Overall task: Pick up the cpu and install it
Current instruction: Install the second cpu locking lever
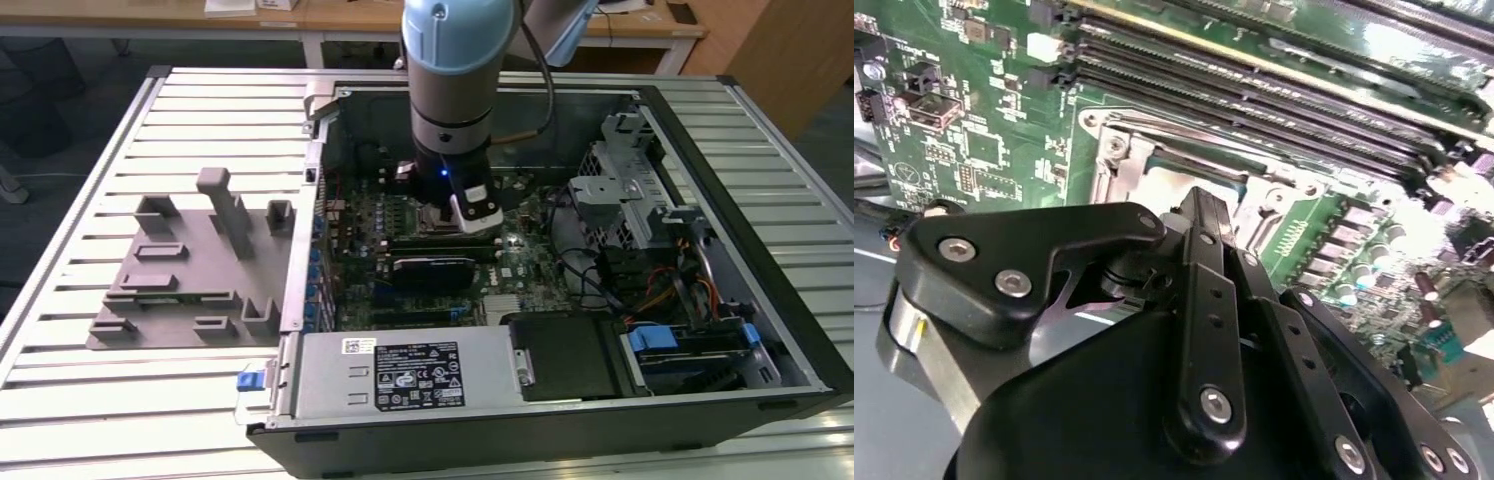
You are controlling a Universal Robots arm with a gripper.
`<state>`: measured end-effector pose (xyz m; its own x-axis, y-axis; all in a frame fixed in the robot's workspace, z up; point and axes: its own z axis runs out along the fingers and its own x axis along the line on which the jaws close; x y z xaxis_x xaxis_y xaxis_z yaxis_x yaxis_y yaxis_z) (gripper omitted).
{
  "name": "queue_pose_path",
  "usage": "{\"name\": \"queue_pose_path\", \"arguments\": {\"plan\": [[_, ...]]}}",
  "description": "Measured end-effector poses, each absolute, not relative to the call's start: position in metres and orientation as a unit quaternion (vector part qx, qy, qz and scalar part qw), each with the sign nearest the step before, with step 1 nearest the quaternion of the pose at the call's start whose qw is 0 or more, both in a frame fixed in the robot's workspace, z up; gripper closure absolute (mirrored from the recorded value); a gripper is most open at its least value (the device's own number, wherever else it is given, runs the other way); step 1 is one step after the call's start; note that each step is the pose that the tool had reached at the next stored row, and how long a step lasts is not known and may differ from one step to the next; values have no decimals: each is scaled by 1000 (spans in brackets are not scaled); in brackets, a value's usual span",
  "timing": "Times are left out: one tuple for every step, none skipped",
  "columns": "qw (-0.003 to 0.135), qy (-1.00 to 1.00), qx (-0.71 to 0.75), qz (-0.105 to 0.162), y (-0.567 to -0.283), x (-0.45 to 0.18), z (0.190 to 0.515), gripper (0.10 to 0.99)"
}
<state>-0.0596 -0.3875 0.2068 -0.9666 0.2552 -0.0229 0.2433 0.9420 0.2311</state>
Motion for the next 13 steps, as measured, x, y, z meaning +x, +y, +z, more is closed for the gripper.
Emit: {"name": "queue_pose_path", "arguments": {"plan": [[26,985,126,112,-386,-59,207,980],[26,986,126,109,-383,-58,207,980],[27,986,126,107,-381,-57,206,980],[27,986,126,105,-378,-56,206,980],[27,986,126,104,-375,-56,206,980],[27,986,126,104,-373,-55,206,980],[27,986,126,104,-373,-55,206,980],[27,986,126,104,-373,-55,206,980],[27,986,126,104,-373,-55,206,980],[27,986,126,104,-373,-55,206,980],[27,986,126,104,-373,-55,205,980],[27,986,126,104,-373,-55,205,980],[27,986,126,104,-373,-55,205,980]]}}
